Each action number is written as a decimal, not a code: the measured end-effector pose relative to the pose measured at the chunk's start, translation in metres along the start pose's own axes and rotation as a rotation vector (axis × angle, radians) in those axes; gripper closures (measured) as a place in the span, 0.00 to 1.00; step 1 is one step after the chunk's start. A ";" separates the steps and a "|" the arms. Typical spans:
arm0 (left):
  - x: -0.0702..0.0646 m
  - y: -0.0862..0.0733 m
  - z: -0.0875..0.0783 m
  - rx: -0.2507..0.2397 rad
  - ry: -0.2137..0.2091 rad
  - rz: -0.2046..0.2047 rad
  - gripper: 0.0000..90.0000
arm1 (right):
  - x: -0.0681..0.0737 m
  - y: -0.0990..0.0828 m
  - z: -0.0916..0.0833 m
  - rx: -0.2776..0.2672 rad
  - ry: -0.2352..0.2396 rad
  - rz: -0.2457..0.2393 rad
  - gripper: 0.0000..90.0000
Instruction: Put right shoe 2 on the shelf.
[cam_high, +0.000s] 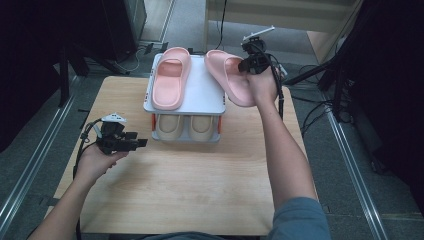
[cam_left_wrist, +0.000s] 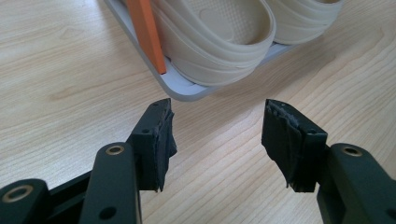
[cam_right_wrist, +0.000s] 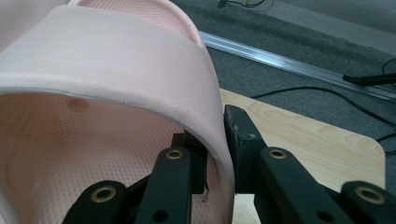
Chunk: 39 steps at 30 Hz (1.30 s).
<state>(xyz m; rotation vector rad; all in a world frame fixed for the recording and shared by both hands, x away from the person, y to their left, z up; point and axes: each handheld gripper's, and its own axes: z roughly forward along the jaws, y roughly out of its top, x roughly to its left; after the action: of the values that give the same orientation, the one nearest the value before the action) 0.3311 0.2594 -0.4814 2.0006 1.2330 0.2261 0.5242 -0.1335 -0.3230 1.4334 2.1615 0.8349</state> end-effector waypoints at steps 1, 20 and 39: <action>0.000 0.000 0.000 -0.003 -0.002 0.002 0.48 | 0.002 0.001 0.003 0.001 0.000 0.003 0.89; -0.004 0.001 0.000 0.002 -0.015 0.018 0.48 | 0.045 0.026 0.037 0.021 -0.116 -0.018 0.87; -0.002 0.001 0.001 0.002 -0.006 0.011 0.48 | 0.058 0.010 0.025 -0.004 -0.009 -0.060 0.65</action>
<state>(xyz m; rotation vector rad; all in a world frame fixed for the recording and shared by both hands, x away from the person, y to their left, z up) 0.3309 0.2572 -0.4807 2.0092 1.2193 0.2247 0.5240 -0.0710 -0.3353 1.3602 2.1837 0.8097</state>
